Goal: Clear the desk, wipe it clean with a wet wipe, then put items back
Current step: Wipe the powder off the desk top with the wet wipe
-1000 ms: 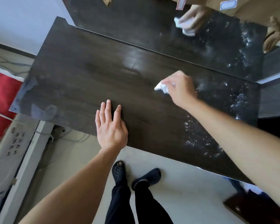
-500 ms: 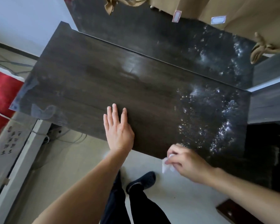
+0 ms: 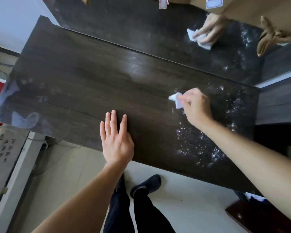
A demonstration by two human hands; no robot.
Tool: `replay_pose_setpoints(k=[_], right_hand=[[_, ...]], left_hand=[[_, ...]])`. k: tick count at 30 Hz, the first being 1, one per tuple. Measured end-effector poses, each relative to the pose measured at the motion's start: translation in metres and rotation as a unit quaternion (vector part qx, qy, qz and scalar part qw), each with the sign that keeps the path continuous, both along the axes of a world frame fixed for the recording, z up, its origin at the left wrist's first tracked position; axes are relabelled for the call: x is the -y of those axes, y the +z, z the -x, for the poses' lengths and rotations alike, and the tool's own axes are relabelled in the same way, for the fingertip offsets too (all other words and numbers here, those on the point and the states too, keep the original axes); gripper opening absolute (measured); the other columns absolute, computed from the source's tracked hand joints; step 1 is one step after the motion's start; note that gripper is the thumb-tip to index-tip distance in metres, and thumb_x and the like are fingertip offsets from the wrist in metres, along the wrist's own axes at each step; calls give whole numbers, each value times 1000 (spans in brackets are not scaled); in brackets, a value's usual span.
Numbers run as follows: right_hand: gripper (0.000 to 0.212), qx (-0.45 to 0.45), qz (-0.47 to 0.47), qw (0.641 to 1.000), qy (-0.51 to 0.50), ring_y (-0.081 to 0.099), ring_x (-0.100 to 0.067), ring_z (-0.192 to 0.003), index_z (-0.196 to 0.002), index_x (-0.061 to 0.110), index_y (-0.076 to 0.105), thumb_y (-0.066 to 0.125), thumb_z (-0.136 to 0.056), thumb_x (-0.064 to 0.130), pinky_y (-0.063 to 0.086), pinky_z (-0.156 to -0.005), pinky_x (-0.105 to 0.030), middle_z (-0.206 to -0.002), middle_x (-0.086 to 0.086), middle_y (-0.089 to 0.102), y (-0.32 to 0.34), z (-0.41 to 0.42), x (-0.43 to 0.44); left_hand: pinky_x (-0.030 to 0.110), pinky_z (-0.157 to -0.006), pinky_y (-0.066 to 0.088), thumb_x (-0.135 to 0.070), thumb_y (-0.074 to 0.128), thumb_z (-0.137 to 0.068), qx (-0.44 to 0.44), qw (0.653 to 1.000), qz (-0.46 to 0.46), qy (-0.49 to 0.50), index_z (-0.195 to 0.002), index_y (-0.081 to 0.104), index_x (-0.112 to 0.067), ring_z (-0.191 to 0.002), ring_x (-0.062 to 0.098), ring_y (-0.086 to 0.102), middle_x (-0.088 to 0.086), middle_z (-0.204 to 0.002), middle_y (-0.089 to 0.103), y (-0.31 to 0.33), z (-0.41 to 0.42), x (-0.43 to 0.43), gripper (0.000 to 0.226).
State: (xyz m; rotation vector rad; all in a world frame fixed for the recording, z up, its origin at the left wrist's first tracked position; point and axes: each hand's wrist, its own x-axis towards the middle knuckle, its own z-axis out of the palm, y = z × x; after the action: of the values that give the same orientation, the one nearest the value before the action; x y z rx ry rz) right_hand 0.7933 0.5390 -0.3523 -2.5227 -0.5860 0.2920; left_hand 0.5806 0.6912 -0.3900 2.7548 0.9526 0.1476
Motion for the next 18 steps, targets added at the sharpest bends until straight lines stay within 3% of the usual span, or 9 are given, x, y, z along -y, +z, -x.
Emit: replay_pose_setpoints(k=[2,4,7,9,11,15,18], right_hand=[[10,-136,36,982,127,60,-15,-74,-79,17,77,68,-84,19,48,-67,-28,-85,1,63,25,27,17],[6,-192,32,972,133,58,-7,-69,-80,20,77,71,-82,21,45,-64,-26,-80,7,63,40,24,19],[14,-46,-26,996,-67,61,-11,-65,-83,21,76,65,-79,14,42,-61,-19,-74,6,66,28,-32,-9],[24,17,-35,983,-180,65,-26,-86,-91,16,76,55,-80,11,45,-73,-25,-90,-7,71,10,-61,-37],[25,22,-27,982,-188,60,-32,-97,-94,11,74,53,-81,7,43,-82,-32,-103,-14,65,-7,-58,-57],[9,43,-30,999,13,56,-29,-79,-81,3,70,60,-84,2,40,-67,-30,-88,-15,59,-6,21,-26],[15,-89,27,972,217,51,-14,-74,-89,13,75,63,-85,4,38,-64,-25,-83,0,55,16,85,32]], left_hand=[[49,-117,15,-19,30,-89,-1,1000,2,5,-135,49,-12,-143,34,21,19,-152,31,1,0,1,51],[49,-117,15,-19,30,-88,0,1000,-2,8,-135,50,-12,-143,34,21,19,-151,32,2,-2,1,51],[48,-117,15,-19,31,-88,4,1000,-2,9,-134,51,-12,-143,35,22,19,-151,33,2,-2,1,51],[48,-117,15,-18,32,-88,6,1000,-5,9,-134,51,-12,-142,35,23,19,-151,33,2,-3,1,50],[47,-117,15,-18,32,-88,6,1000,-5,7,-134,50,-13,-143,34,23,18,-151,32,2,-2,2,50],[47,-117,14,-18,33,-88,5,1000,-7,6,-135,50,-13,-143,34,21,18,-152,32,1,0,0,50],[47,-117,14,-19,31,-88,15,1000,-4,7,-135,51,-12,-143,33,21,19,-151,33,3,-1,1,51]])
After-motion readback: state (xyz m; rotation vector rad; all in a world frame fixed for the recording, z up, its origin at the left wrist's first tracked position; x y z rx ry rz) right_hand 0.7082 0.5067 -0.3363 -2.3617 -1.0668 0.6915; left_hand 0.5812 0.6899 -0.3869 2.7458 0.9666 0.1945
